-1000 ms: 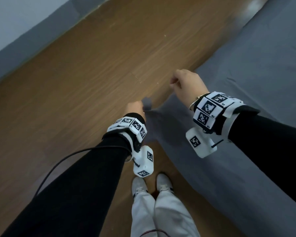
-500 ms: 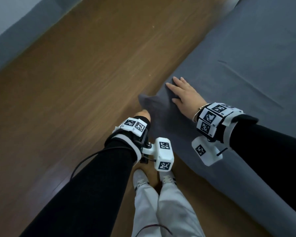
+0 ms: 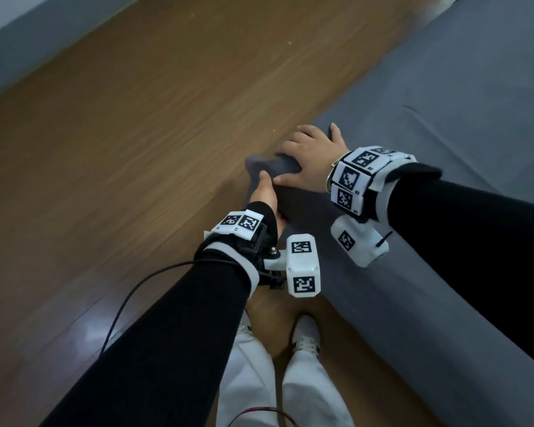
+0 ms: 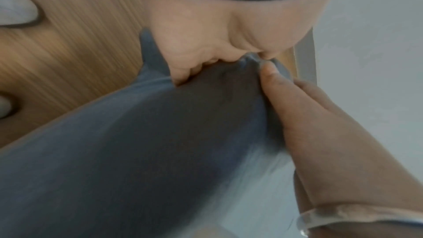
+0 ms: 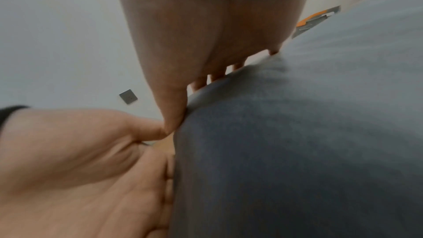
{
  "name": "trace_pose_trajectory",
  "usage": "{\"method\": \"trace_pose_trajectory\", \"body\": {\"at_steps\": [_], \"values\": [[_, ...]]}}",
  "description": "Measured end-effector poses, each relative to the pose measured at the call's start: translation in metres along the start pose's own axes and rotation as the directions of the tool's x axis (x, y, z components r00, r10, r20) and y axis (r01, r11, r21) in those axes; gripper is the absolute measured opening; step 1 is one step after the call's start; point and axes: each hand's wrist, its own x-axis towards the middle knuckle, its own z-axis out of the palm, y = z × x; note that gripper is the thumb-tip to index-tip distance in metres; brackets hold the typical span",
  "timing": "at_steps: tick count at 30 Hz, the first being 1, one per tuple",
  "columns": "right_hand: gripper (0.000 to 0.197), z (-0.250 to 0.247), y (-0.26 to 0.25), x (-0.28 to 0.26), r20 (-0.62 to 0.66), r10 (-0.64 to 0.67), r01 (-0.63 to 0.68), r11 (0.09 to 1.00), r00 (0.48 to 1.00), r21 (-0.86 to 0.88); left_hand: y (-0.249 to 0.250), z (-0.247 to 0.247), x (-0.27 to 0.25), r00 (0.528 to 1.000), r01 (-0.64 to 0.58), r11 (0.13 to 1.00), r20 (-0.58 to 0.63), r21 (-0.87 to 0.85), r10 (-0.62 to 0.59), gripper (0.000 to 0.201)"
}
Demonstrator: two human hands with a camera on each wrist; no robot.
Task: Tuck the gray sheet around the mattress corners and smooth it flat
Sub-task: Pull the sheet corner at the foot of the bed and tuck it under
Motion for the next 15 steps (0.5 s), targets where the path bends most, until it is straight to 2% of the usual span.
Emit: {"method": "trace_pose_trajectory", "body": {"at_steps": [4,7,11,13,15], "values": [[0.053,-0.009,0.000,0.000,-0.039,-0.030,0.026,0.995,0.999,-0.101,-0.013,-0.005,-0.002,1.000,0.006,0.997,-0.016,-0.074,-0.008,0.061],[0.049,-0.021,0.004,-0.011,-0.054,-0.049,0.045,0.995,0.997,-0.085,-0.017,-0.004,-0.010,0.998,0.018,0.997,-0.061,-0.081,-0.023,0.061],[0.047,-0.035,0.019,-0.037,-0.175,-0.094,0.090,0.995,0.980,-0.034,-0.019,0.011,-0.021,0.999,0.042,0.989,-0.024,-0.144,-0.046,0.056],[0.047,-0.040,0.025,-0.048,-0.229,-0.115,0.112,0.993,0.967,-0.026,-0.020,0.023,-0.026,0.999,0.031,0.980,0.039,-0.197,-0.023,0.057],[0.047,-0.042,0.028,-0.052,-0.242,-0.118,0.118,0.993,0.963,-0.013,-0.023,0.032,-0.032,0.997,0.028,0.966,0.075,-0.259,-0.009,0.056]]}}
